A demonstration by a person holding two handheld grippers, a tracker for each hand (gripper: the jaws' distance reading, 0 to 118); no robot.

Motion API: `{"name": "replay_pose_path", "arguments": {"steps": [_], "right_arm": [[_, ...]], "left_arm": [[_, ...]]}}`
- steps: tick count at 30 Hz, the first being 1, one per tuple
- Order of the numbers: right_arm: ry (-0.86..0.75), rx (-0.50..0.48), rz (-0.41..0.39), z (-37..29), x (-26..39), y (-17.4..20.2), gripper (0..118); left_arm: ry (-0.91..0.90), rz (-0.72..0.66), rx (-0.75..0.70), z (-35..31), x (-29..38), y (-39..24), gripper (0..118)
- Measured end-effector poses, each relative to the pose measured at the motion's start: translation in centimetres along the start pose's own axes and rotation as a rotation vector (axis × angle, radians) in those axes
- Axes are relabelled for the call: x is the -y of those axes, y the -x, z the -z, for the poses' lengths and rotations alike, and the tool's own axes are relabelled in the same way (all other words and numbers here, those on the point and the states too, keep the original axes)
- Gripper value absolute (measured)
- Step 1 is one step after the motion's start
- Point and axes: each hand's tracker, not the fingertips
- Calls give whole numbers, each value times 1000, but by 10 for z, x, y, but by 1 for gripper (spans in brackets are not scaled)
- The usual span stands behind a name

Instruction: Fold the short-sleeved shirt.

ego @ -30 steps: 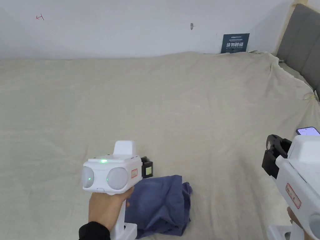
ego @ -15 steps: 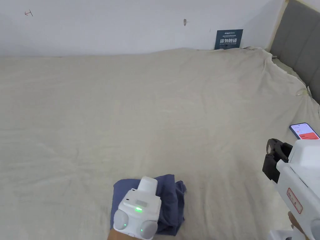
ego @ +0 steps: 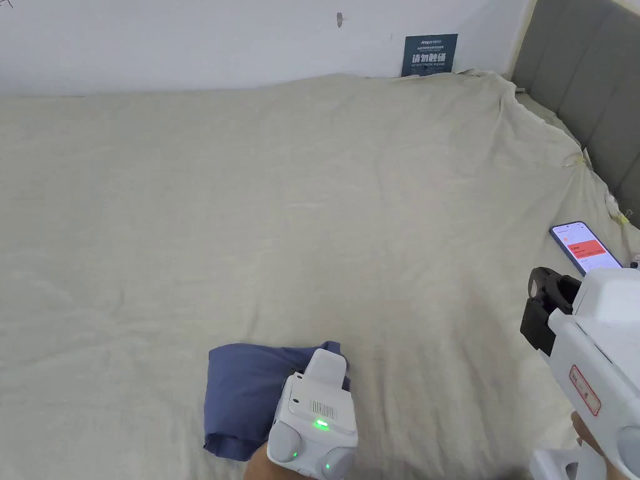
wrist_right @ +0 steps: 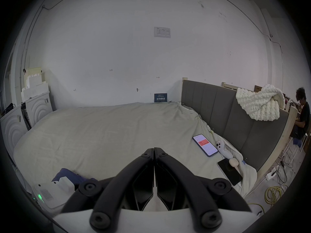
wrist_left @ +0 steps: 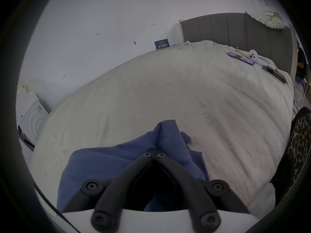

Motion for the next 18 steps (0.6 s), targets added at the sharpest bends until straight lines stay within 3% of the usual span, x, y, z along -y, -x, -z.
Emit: {"name": "replay_pose_path", "arguments": {"steps": [8, 12, 18], "right_arm": [[-1, -6, 0, 3, 1, 0, 0], [-16, -16, -2, 1, -3, 5, 0], [-54, -46, -6, -3, -15, 20, 0]], "left_arm": [[-24, 28, 23, -4, -4, -8, 0], [-104, -114, 91, -28, -22, 22, 0], [-274, -151, 90, -83, -63, 76, 0]]}}
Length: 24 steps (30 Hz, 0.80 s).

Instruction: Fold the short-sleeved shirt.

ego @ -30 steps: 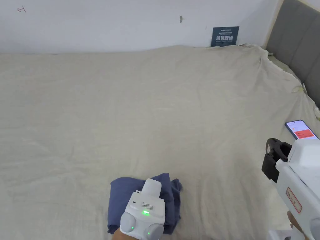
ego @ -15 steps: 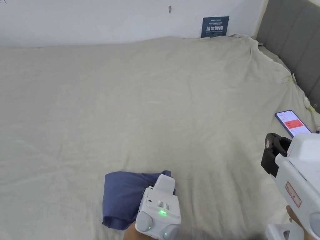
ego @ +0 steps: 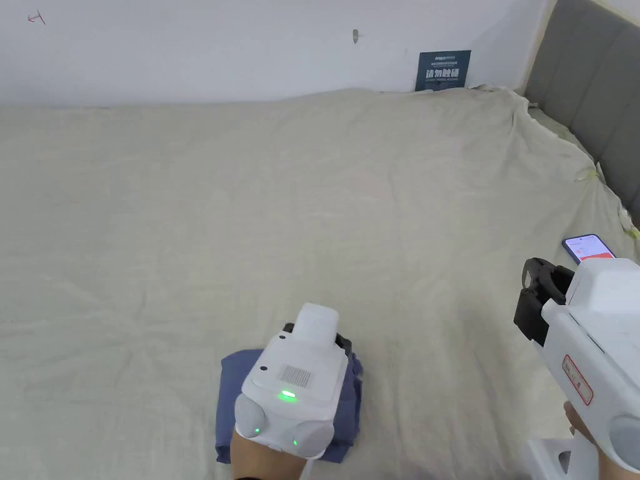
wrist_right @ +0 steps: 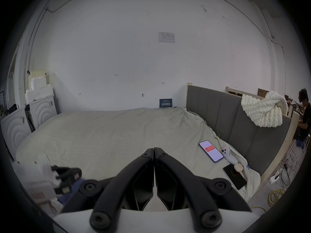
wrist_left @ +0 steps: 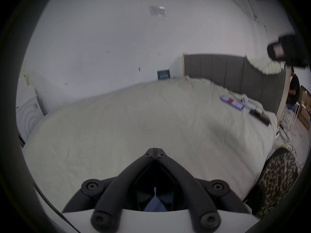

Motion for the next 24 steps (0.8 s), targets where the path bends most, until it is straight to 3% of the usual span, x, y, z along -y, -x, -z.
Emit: {"name": "replay_pose_path", "arguments": {"steps": [12, 24], "right_arm": [[-126, -78, -26, -3, -36, 43, 0], [-196, -122, -60, 1, -47, 75, 0]], "left_arm": [[-246, -95, -128, -64, -70, 96, 0], [-335, -183, -308, -92, -62, 167, 0]]}}
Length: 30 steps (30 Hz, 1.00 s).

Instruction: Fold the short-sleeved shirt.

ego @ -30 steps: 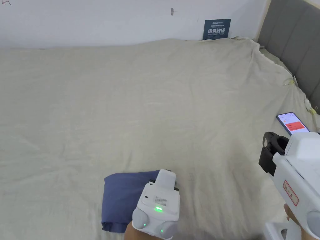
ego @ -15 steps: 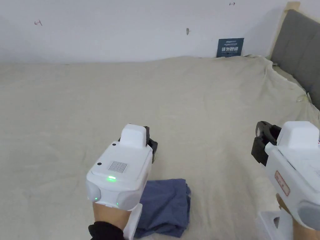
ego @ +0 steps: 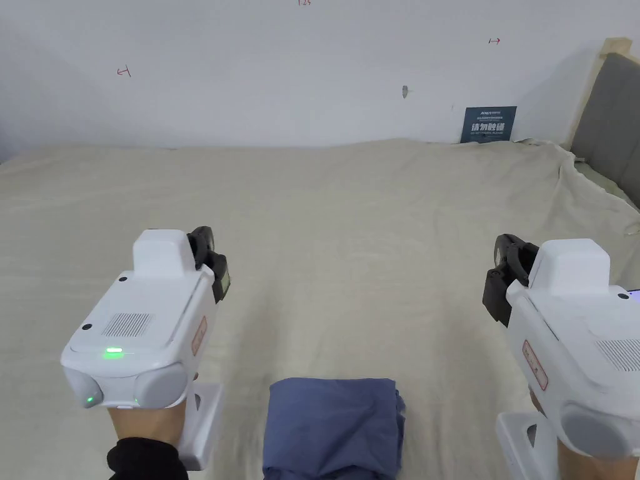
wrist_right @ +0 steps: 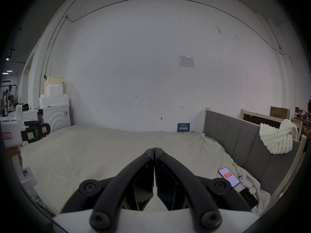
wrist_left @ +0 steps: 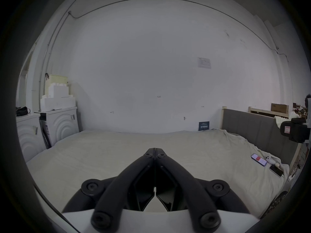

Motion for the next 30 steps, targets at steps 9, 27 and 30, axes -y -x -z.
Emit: {"name": "replay_pose_path", "arguments": {"steps": [9, 27, 30], "right_arm": [[4, -27, 3, 3, 3, 9, 0], [257, -276, -6, 78, 151, 104, 0], [331, -287, -28, 85, 181, 114, 0]], "left_arm": [[12, -16, -38, -5, 9, 10, 0], [124, 10, 17, -15, 46, 34, 0], [161, 1, 36, -17, 54, 37, 0]]}}
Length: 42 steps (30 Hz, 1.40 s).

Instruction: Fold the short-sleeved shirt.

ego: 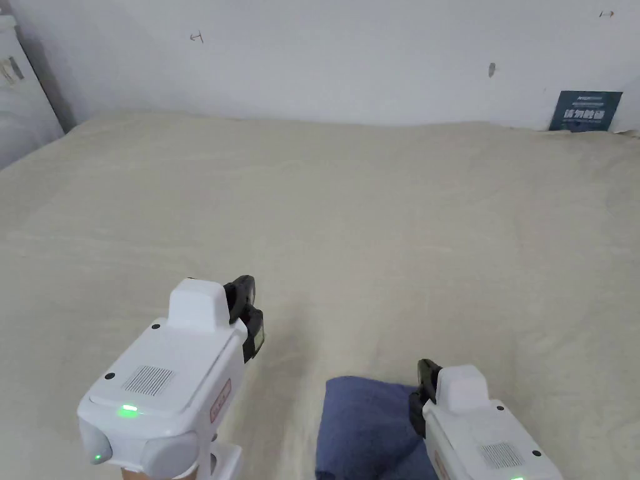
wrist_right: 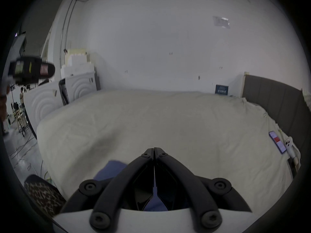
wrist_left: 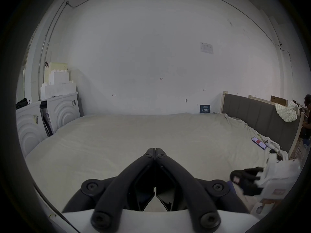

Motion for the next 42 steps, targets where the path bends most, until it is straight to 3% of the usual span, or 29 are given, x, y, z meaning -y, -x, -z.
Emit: {"name": "replay_pose_path", "arguments": {"steps": [5, 11, 13, 15, 17, 19, 26, 31, 32, 35, 42], "right_arm": [[76, 18, 6, 16, 34, 2, 0], [214, -34, -17, 31, 83, -3, 0], [107, -22, -31, 25, 90, -2, 0], [141, -18, -17, 27, 87, -2, 0], [144, -19, -20, 28, 86, -2, 0], [137, -18, -24, 26, 87, -2, 0], [145, -19, -20, 25, 84, -3, 0], [155, -21, -9, 26, 83, -5, 0], [155, -22, -7, 26, 83, -5, 0], [158, -24, -1, 25, 82, -5, 0], [159, -31, 13, 25, 81, -6, 0]], "left_arm": [[76, -39, 65, 4, 21, 5, 0], [214, -102, 196, 15, 50, -3, 5], [282, -147, 235, 22, 60, -8, 17], [359, -185, 260, 32, 69, -13, 36], [443, -208, 280, 41, 79, -20, 40], [513, -221, 301, 51, 90, -25, 63], [707, -305, 334, 92, 113, -35, 91], [832, -400, 413, 130, 123, -27, 90], [871, -419, 426, 138, 127, -26, 87], [930, -484, 500, 151, 135, -24, 61], [926, -478, 518, 159, 156, -6, 43]]}}
